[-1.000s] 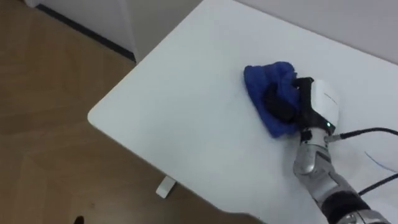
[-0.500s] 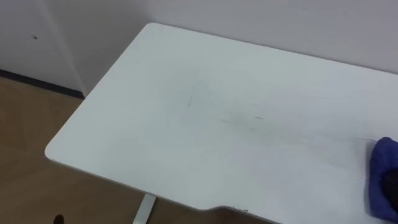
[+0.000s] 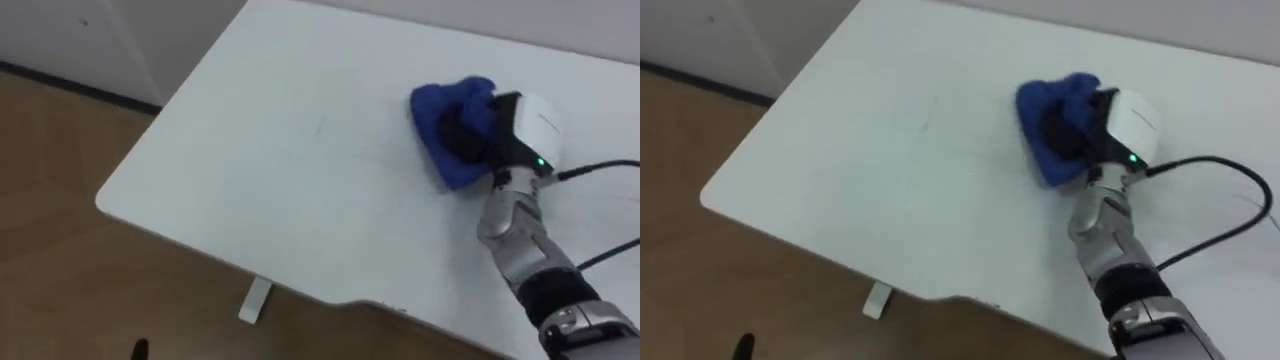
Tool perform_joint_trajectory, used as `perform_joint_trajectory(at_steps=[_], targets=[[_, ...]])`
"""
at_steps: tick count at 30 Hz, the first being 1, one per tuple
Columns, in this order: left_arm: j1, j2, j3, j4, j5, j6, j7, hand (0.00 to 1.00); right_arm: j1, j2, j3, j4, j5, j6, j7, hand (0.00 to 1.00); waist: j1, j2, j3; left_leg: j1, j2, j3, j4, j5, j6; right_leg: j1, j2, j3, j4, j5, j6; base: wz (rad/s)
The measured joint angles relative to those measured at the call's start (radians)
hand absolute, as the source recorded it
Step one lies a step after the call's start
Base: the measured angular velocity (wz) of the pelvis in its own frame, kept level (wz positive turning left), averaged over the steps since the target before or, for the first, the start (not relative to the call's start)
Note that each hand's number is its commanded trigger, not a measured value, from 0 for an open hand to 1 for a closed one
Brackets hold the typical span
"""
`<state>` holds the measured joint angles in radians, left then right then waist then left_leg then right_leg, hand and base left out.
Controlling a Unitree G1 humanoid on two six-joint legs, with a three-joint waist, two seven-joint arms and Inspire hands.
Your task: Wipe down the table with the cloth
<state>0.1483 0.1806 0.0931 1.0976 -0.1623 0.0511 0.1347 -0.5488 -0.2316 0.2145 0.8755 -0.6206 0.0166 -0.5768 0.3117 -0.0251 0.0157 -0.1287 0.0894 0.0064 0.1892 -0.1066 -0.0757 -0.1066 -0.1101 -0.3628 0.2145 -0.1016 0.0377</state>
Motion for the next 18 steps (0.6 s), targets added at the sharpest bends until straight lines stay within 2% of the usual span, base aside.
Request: perform_joint_trajectory(at_steps=[2, 3, 4, 5, 6, 8, 10, 12, 13, 14, 15, 16, 18], targets=[[0.020, 0.004, 0.004, 0.004, -0.003, 0.020, 0.001, 0.00, 0.023, 0.000, 0.001, 0.011, -0.014, -0.007, 0.005, 1.00, -0.001, -0.016, 0.0006, 0.000, -0.002, -0.010, 0.000, 0.000, 0.000, 0.018, -0.002, -0.027, -0.005, -0.001, 0.001, 0.45], [0.031, 0.006, 0.005, 0.003, -0.002, 0.029, -0.001, 0.00, 0.049, -0.004, -0.004, 0.041, -0.021, -0.017, 0.005, 1.00, -0.007, -0.030, -0.0006, -0.001, -0.008, -0.011, 0.003, -0.002, 0.003, 0.026, -0.010, -0.036, -0.007, -0.006, 0.009, 0.37], [0.034, 0.006, 0.006, 0.003, -0.002, 0.032, -0.001, 0.00, 0.069, -0.008, -0.007, 0.067, -0.021, -0.023, 0.004, 1.00, -0.010, -0.033, 0.0004, -0.001, -0.011, -0.011, 0.007, -0.005, 0.008, 0.032, -0.013, -0.039, -0.007, -0.008, 0.012, 0.37], [0.037, 0.006, 0.012, 0.004, -0.001, 0.032, -0.003, 0.00, 0.122, -0.009, -0.047, 0.091, 0.007, -0.064, -0.023, 1.00, -0.024, -0.033, 0.0005, 0.000, -0.017, -0.013, 0.013, -0.009, 0.013, 0.046, -0.019, -0.049, -0.009, -0.010, 0.016, 0.33], [0.039, 0.009, 0.017, 0.004, 0.000, 0.032, -0.003, 0.00, 0.144, -0.009, -0.062, 0.091, 0.011, -0.081, -0.039, 1.00, -0.038, -0.033, 0.0008, 0.000, -0.023, -0.012, 0.019, -0.012, 0.018, 0.054, -0.026, -0.055, -0.007, -0.014, 0.022, 0.40], [0.045, 0.026, 0.027, 0.004, 0.002, 0.025, -0.002, 0.00, 0.228, -0.011, -0.138, 0.092, 0.034, -0.139, -0.083, 1.00, -0.087, -0.025, 0.0023, 0.003, -0.042, -0.007, 0.053, -0.034, 0.035, 0.069, -0.053, -0.061, 0.024, -0.033, 0.043, 0.27], [0.044, 0.034, 0.064, -0.004, 0.003, 0.012, 0.004, 0.00, 0.297, -0.023, -0.209, 0.094, 0.037, -0.171, -0.112, 1.00, -0.114, -0.021, 0.0014, 0.007, -0.052, 0.013, 0.081, -0.058, 0.050, 0.070, -0.076, -0.057, 0.059, -0.045, 0.053, 0.00], [0.042, 0.059, 0.098, -0.012, 0.007, 0.003, 0.013, 0.00, 0.392, -0.054, -0.285, 0.100, 0.072, -0.191, -0.132, 1.00, -0.153, -0.013, -0.0043, 0.002, -0.056, 0.023, 0.144, -0.102, 0.068, 0.082, -0.093, -0.052, 0.097, -0.049, 0.059, -0.09], [0.045, 0.068, 0.104, -0.014, 0.011, 0.000, 0.015, 0.00, 0.420, -0.060, -0.304, 0.100, 0.086, -0.191, -0.134, 1.00, -0.163, -0.015, -0.0090, 0.002, -0.057, 0.025, 0.154, -0.110, 0.074, 0.089, -0.098, -0.054, 0.102, -0.049, 0.059, -0.07], [0.053, 0.080, 0.125, -0.019, 0.015, -0.011, 0.016, 0.00, 0.470, -0.075, -0.337, 0.101, 0.120, -0.191, -0.136, 1.00, -0.173, -0.016, -0.0176, 0.005, -0.054, 0.031, 0.168, -0.120, 0.083, 0.094, -0.107, -0.051, 0.116, -0.047, 0.060, -0.07], [0.054, 0.084, 0.130, -0.027, 0.015, -0.015, 0.019, 0.00, 0.491, -0.081, -0.346, 0.101, 0.133, -0.191, -0.136, 1.00, -0.176, -0.015, -0.0183, 0.007, -0.051, 0.035, 0.176, -0.127, 0.087, 0.096, -0.111, -0.053, 0.120, -0.044, 0.060, -0.23], [0.054, 0.087, 0.132, -0.048, 0.014, -0.027, 0.032, 0.00, 0.515, -0.090, -0.362, 0.105, 0.167, -0.190, -0.138, 1.00, -0.180, -0.012, -0.0195, 0.007, -0.046, 0.042, 0.195, -0.140, 0.093, 0.094, -0.120, -0.053, 0.134, -0.043, 0.063, -0.25], [0.048, 0.084, 0.126, -0.068, 0.014, -0.057, 0.052, 0.00, 0.530, -0.089, -0.365, 0.105, 0.204, -0.179, -0.152, 1.00, -0.190, 0.001, -0.0256, -0.007, -0.019, 0.050, 0.228, -0.155, 0.097, 0.056, -0.147, -0.028, 0.221, -0.043, 0.062, -0.24]])
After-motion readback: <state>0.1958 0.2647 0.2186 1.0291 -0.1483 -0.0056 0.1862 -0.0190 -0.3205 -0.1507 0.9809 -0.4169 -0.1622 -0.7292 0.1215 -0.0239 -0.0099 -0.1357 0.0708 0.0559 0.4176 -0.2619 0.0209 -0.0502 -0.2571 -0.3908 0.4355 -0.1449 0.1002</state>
